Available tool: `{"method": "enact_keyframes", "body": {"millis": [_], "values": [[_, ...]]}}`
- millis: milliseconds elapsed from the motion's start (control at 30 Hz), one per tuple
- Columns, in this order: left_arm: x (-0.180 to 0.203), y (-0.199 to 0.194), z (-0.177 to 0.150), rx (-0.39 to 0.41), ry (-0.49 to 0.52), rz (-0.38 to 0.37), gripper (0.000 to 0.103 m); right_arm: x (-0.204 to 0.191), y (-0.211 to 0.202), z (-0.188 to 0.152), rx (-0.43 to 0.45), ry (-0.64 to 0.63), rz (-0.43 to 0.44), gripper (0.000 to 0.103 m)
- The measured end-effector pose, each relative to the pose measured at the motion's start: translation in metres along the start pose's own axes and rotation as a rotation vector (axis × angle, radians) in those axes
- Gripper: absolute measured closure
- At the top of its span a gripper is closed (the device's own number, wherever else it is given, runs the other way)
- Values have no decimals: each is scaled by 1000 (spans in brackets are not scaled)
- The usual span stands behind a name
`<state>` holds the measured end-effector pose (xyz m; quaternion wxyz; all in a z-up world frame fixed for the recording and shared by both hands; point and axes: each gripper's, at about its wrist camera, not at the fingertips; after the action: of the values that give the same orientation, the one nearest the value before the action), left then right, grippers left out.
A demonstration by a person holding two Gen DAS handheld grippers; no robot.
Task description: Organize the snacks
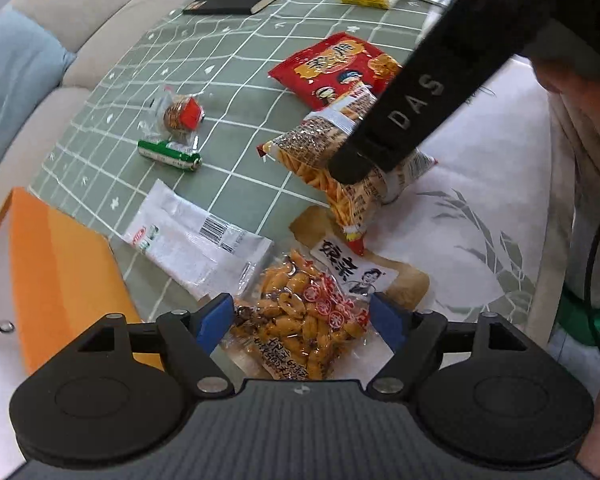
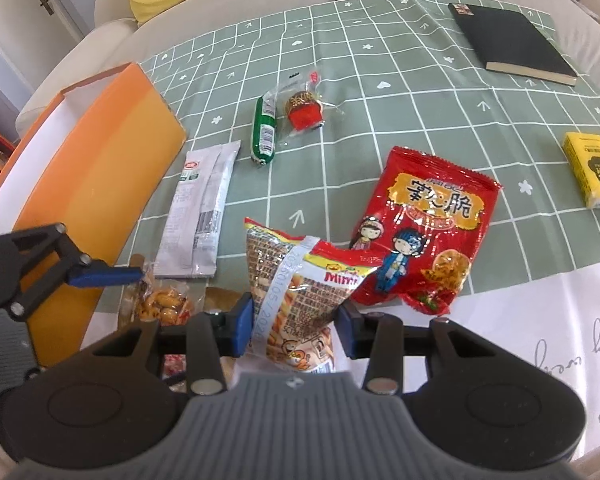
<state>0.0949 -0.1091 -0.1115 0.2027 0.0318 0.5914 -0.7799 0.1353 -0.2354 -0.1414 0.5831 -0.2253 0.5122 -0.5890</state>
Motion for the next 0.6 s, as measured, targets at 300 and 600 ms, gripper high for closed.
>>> {"method": "enact_keyframes", "body": {"millis": [300, 600], "values": [[-43, 9, -15, -127, -708, -79, 11, -4, -3, 7, 46, -19, -17, 62], [-33, -9, -42, -62, -1068, -178, 13, 5, -3, 7, 39, 8, -54, 62]]}}
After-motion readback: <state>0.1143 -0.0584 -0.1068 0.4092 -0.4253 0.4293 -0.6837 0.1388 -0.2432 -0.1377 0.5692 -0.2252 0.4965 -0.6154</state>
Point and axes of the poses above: each gripper's, at about its wrist camera, not at the fingertips, and y roughly the way its jaws point, x to its right, z to its top, and after that the axes turned 11 degrees about y, right-handed
